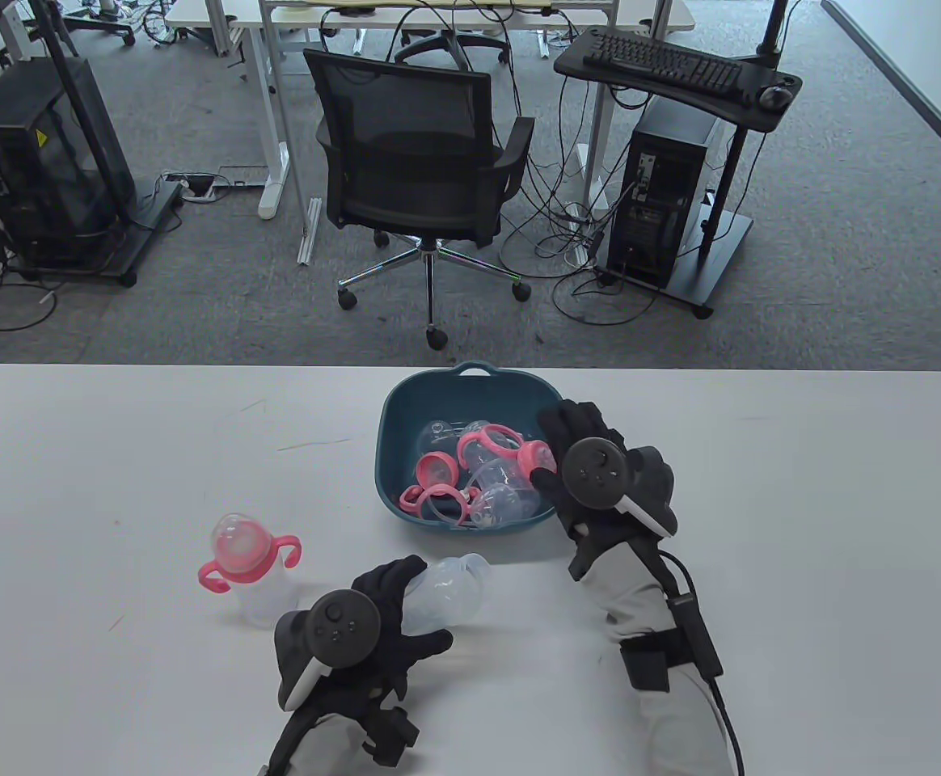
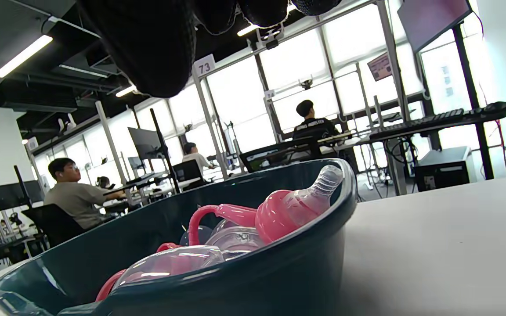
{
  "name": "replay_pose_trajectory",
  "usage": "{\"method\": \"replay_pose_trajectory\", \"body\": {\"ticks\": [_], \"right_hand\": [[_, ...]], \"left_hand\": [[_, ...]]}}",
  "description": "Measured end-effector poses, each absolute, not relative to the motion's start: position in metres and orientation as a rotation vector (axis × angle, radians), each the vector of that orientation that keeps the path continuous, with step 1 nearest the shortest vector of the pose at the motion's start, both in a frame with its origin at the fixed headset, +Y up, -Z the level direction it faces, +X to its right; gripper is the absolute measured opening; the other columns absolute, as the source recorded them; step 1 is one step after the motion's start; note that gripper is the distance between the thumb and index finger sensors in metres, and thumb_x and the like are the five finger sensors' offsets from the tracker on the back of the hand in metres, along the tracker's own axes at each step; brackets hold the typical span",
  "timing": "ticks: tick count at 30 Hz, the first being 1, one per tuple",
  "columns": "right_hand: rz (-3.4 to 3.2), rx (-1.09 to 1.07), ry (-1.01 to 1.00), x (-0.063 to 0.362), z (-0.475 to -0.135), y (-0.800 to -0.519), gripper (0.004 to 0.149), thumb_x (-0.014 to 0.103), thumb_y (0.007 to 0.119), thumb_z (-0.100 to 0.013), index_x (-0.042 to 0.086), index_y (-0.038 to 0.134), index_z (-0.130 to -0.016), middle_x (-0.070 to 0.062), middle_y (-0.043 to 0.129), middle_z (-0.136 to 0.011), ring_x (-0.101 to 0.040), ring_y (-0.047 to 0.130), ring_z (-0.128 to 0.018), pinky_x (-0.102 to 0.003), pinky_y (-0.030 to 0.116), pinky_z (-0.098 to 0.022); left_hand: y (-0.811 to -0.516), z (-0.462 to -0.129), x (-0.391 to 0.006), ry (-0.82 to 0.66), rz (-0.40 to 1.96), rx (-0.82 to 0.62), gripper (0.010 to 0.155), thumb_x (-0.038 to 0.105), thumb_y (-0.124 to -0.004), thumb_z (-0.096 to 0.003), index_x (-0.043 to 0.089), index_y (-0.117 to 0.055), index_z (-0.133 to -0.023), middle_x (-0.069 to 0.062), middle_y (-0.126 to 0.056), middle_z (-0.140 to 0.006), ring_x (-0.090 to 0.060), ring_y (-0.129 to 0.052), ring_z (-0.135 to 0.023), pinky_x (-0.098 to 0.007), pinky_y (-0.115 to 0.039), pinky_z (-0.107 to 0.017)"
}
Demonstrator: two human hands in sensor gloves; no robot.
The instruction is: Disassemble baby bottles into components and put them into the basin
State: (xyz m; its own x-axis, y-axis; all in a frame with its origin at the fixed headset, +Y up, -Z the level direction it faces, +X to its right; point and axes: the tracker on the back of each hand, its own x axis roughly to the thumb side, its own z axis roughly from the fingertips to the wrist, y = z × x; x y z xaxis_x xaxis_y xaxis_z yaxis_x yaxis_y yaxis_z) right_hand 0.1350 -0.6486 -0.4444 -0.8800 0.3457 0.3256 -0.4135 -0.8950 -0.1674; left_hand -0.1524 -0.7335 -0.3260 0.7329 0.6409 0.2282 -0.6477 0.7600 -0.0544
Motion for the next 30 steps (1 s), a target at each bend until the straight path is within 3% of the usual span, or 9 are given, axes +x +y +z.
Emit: {"method": "replay_pose_trajectory", "body": {"ticks": [8,18,30], "right_hand": [[2.642,0.376,-0.385,0.174,-0.397,-0.668,0.072,0.034,0.082,-0.052,0.016,0.044,-0.111,-0.014,0.039,-0.117,-0.044,0.036,-0.107,-0.067,0.039,-0.07],[2.631,0.358,-0.414,0.191,-0.344,-0.683,0.071,0.035,0.081,-0.053,0.015,0.045,-0.11,-0.015,0.04,-0.117,-0.044,0.036,-0.106,-0.068,0.039,-0.069],[2.683,0.365,-0.41,0.198,-0.318,-0.706,0.071,0.035,0.081,-0.052,0.015,0.045,-0.11,-0.016,0.041,-0.116,-0.045,0.038,-0.106,-0.068,0.039,-0.069]], "left_hand": [[-0.734,-0.325,-0.149,-0.248,0.698,0.023,0.092,0.045,-0.099,-0.0344,0.032,-0.042,-0.105,0.001,-0.047,-0.107,-0.031,-0.055,-0.106,-0.062,-0.051,-0.073],[-0.734,-0.324,-0.148,-0.259,0.704,0.03,0.092,0.045,-0.099,-0.0345,0.032,-0.041,-0.105,0.0,-0.047,-0.107,-0.031,-0.055,-0.106,-0.062,-0.051,-0.073],[-0.733,-0.324,-0.148,-0.256,0.706,0.04,0.092,0.047,-0.098,-0.0349,0.032,-0.041,-0.106,0.0,-0.047,-0.107,-0.031,-0.056,-0.105,-0.061,-0.052,-0.072]]}}
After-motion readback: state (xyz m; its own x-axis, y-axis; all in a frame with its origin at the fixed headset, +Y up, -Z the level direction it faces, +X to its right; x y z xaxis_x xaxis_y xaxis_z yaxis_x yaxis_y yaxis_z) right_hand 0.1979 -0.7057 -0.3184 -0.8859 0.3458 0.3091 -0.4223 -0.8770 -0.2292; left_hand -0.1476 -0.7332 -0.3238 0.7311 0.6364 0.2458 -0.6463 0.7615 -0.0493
